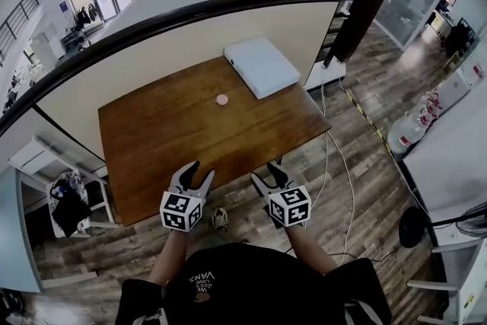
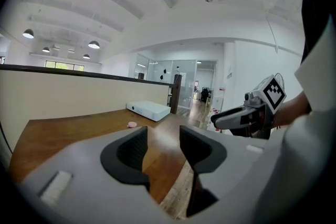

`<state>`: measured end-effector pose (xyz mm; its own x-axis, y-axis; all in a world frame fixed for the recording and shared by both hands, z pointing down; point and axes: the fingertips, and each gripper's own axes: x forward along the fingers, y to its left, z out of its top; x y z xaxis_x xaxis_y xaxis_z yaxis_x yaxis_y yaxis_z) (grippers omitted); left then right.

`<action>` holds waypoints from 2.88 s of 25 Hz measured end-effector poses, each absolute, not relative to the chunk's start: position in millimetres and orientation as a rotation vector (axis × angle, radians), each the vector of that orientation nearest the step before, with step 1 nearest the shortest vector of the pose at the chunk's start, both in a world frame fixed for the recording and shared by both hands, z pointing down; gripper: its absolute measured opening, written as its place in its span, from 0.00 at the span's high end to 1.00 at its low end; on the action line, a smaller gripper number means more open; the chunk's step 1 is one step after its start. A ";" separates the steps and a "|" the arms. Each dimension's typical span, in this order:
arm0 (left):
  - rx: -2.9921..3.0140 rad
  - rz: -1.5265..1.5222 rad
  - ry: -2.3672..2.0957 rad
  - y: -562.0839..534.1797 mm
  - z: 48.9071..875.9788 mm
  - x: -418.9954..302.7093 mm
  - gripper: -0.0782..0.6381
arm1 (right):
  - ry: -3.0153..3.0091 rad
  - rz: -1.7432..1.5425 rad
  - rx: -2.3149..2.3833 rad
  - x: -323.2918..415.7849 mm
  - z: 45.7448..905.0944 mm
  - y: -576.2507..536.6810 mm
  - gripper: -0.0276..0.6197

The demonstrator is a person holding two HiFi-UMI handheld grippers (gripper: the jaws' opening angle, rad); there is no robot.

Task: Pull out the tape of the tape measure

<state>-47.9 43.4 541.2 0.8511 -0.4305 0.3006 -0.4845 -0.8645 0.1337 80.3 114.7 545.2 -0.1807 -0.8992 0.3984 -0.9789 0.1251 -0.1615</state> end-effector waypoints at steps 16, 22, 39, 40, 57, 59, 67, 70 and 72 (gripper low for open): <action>2.808 0.372 -0.661 -94.6 550.2 -26.1 0.64 | -2.129 0.644 1.841 98.4 567.8 -25.9 0.64; 2.768 0.398 -0.666 -120.4 563.0 -19.8 0.64 | -2.111 0.675 1.807 107.1 578.2 -51.5 0.64; 2.526 0.371 -1.060 -153.8 589.1 17.9 0.64 | -2.235 0.622 1.304 148.6 627.5 -141.9 0.64; 2.509 0.370 -1.081 -154.6 591.8 18.0 0.64 | -2.237 0.616 1.281 150.3 631.1 -147.5 0.64; 2.274 0.369 -1.338 -130.0 626.1 -7.5 0.64 | -2.190 0.457 1.037 144.6 694.8 -228.2 0.64; 2.262 0.372 -1.352 -126.3 627.5 -11.0 0.64 | -2.188 0.449 1.029 141.6 699.4 -234.6 0.64; 2.214 0.375 -1.404 -110.1 634.0 -24.8 0.64 | -2.187 0.453 0.986 128.7 722.4 -252.8 0.59; 2.197 0.374 -1.423 -104.1 634.7 -30.6 0.64 | -2.187 0.470 0.995 126.3 726.2 -254.6 0.59; 2.187 0.373 -1.428 -100.9 637.6 -34.0 0.64 | -2.176 0.468 1.002 126.5 726.6 -255.9 0.59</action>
